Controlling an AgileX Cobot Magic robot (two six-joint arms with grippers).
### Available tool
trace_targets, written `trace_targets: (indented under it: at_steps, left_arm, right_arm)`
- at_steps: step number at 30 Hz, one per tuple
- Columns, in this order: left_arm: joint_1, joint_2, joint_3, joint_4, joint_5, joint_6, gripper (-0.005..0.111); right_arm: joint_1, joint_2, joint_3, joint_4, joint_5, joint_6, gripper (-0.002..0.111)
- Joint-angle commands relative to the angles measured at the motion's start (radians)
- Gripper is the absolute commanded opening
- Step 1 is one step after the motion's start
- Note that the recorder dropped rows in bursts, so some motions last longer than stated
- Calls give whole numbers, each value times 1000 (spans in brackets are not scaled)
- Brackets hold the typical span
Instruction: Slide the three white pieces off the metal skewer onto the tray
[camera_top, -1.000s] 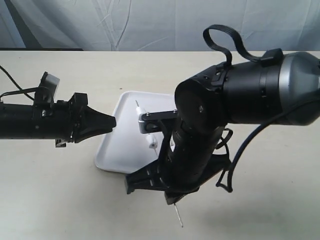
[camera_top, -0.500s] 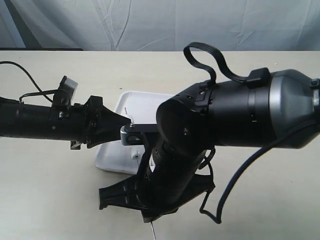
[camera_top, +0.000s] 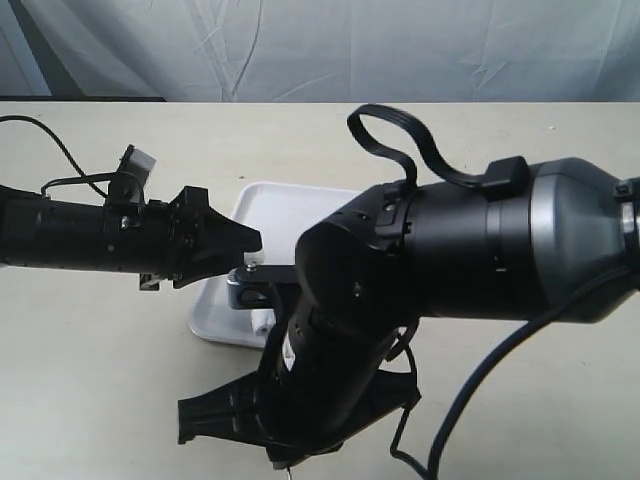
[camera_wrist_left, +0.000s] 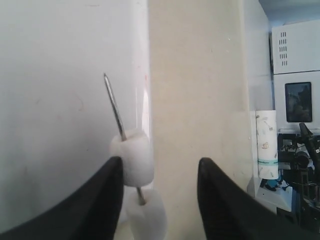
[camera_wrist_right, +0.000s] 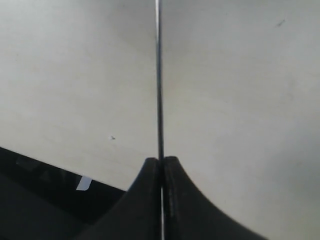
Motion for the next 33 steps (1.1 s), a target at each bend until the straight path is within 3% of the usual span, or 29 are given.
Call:
trace_targets:
  at_steps: [1,12,19,25,33]
  left_arm:
    - [-4,1,-5,-7,3,4,45]
    - [-4,1,-5,-7,3,-3,37]
    - [-4,1,-5,-7,3,-3,14]
    - [-4,1,-35,-7,-30,-3,14]
    - [-4,1,-99,-7,-131,1,16]
  right_arm:
    - [11,-10,6,-6,-33,17,-1]
    - [29,-26,6,-18,-60,48,-1]
    - [29,-26,6,-22,-45,48,-1]
    - [29,-26,6,-7,58,48,-1]
    - [120,-26,6,-9,137,94,-1]
